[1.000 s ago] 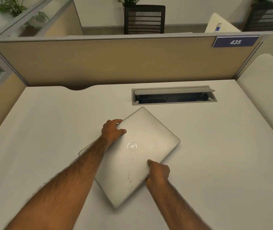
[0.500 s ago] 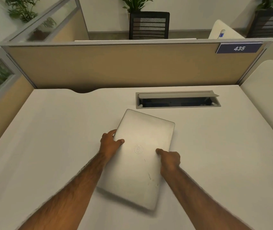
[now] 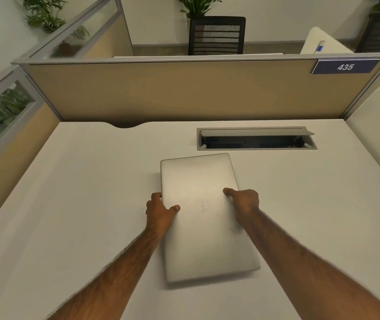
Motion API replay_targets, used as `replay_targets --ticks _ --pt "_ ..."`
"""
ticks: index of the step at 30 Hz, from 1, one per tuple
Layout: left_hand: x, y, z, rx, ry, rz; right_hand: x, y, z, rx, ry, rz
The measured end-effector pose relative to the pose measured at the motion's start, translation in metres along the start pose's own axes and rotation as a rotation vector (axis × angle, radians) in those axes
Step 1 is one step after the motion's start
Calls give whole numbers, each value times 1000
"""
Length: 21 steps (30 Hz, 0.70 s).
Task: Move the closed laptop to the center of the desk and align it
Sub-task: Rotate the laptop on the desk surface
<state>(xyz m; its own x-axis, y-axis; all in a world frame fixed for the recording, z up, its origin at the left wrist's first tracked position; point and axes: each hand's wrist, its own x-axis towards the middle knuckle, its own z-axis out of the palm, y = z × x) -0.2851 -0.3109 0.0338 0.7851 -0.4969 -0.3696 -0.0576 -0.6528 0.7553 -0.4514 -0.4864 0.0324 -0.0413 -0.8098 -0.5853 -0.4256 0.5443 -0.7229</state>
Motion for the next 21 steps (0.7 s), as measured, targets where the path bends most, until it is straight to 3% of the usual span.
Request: replay_targets --ticks 8,21 --pt "-19 -4 14 -61 80 -91 18 -15 6 -87 -110 -44" --pt "-30 -5 24 -49 61 -182 38 -22 11 -226 -151 -123"
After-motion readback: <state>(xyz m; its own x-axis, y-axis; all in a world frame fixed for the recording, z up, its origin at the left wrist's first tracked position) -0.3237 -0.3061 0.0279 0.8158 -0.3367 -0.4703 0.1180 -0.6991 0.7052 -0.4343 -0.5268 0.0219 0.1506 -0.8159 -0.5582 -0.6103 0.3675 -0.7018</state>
